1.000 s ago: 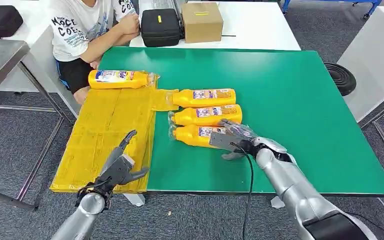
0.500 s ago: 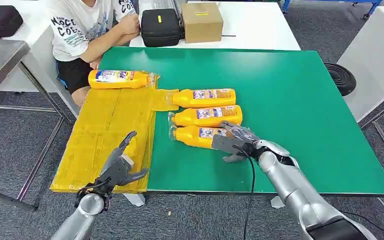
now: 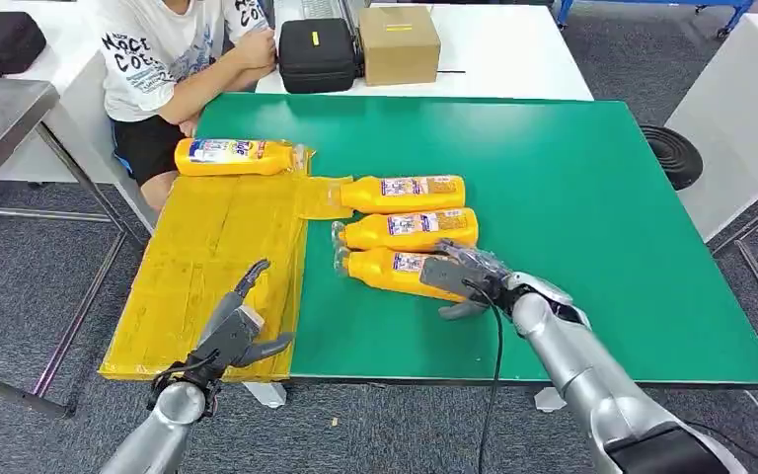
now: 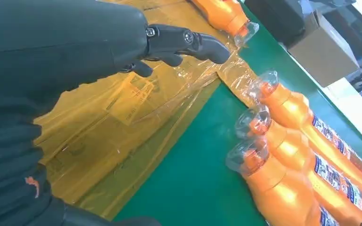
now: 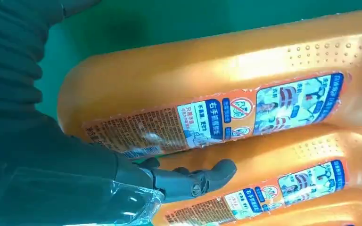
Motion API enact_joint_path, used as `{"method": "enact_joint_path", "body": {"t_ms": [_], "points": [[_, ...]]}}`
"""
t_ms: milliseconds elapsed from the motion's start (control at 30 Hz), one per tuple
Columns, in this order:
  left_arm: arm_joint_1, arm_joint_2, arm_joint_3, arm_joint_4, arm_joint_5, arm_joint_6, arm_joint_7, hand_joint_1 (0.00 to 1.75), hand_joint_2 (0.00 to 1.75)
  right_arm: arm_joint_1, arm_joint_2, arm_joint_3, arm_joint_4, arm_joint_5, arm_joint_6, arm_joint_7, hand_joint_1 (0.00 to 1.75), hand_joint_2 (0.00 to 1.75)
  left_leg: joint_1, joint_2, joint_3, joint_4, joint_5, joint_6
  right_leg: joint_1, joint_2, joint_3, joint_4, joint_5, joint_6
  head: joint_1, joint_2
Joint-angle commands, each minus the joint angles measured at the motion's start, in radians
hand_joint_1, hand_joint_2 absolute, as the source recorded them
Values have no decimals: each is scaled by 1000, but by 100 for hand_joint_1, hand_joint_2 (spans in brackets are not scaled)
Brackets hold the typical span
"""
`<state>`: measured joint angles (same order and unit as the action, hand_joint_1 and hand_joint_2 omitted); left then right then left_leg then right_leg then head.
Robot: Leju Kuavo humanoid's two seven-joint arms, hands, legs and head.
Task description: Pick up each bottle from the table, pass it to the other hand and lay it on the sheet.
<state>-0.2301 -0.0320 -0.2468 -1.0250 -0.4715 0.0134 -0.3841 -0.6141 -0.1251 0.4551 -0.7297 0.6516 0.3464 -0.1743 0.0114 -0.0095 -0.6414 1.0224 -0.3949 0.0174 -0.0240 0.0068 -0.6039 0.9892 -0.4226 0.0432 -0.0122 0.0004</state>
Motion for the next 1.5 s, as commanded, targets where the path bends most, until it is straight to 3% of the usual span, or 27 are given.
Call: {"method": "enact_joint_path", "body": {"t_ms": [33,167,967,1500], "points": [[-36,6,-4,83,9,-5,-4,0,175,1,-12,24,176,-13,47,0,0,175,2,-4,2,-2,1,0,2,-5,5,-3,0,-3,1,0],[-32,6,-5,85,12,-5,-5,0,175,-24,-7,34,192,-10,58,-4,0,175,1,3,0,-1,-1,0,2,2,1,-2,1,-2,-1,0],[-41,4,-2,83,27,2,-5,0,175,-186,38,78,238,0,82,-3,0,175,0,5,-4,0,0,0,1,3,-3,0,1,-2,0,0],[-41,4,-5,96,27,-8,-6,0,175,-200,66,120,284,-20,99,-31,0,175,0,3,-11,0,0,0,0,2,-9,1,1,-1,0,0]]}}
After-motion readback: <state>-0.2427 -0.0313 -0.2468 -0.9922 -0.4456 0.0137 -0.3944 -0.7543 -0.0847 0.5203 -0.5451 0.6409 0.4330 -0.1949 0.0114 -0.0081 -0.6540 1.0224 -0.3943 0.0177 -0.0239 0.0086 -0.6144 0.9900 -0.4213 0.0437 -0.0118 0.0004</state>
